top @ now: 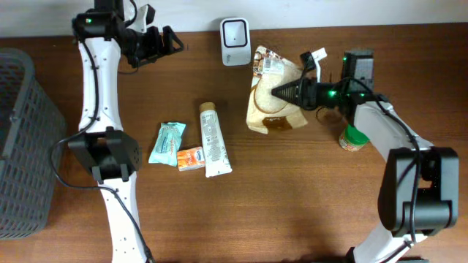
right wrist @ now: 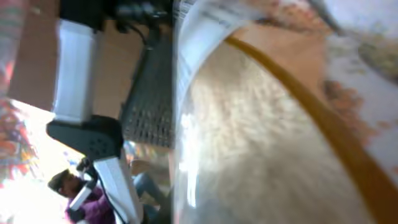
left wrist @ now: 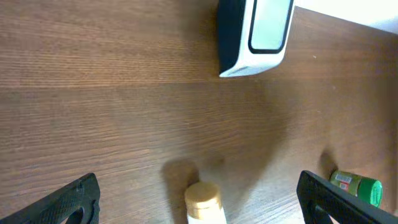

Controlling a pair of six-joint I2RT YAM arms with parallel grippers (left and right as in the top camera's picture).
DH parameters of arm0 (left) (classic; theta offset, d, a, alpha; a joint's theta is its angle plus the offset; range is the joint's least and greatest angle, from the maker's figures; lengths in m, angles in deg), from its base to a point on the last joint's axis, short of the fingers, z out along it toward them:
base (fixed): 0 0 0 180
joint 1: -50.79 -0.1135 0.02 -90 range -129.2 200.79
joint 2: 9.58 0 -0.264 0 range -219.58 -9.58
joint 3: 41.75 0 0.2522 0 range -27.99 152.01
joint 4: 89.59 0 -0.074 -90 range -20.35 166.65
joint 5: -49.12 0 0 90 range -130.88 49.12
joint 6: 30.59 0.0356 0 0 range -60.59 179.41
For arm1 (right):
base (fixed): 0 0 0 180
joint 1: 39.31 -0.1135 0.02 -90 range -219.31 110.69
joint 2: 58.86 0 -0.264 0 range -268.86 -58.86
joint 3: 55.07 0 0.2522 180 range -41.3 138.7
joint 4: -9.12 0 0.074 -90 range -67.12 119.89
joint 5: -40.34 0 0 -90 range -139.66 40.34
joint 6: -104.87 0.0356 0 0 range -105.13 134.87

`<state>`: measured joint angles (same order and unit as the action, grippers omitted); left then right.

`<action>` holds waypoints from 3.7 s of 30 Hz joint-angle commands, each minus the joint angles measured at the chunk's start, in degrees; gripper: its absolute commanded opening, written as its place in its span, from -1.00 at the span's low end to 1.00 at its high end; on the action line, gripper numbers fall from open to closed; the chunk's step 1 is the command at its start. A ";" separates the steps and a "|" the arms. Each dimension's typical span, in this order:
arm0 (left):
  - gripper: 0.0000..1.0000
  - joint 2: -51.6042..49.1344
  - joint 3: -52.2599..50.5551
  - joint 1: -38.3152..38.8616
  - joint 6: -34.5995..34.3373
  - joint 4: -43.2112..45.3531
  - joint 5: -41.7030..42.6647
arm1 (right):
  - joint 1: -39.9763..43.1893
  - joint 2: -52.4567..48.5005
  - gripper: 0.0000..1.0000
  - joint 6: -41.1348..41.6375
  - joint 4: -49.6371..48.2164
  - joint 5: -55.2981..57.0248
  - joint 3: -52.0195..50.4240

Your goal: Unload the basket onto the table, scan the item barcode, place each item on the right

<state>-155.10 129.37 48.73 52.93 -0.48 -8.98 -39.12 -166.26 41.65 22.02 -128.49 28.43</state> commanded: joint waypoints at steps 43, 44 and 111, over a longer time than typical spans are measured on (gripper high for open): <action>0.99 0.55 0.83 -0.02 0.52 -0.13 -0.48 | -15.63 -10.34 -0.92 3.02 47.10 72.78 27.58; 0.98 0.55 0.83 -0.02 0.52 -0.13 -0.48 | -15.30 -10.34 -0.92 0.70 46.88 71.34 27.58; 0.98 0.55 0.83 0.02 0.52 -0.13 -0.48 | -19.96 -10.45 0.97 -15.58 54.18 90.68 34.42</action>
<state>-155.10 129.37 48.79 52.93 -0.52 -9.46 -57.18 -176.95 26.44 77.04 -48.40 61.00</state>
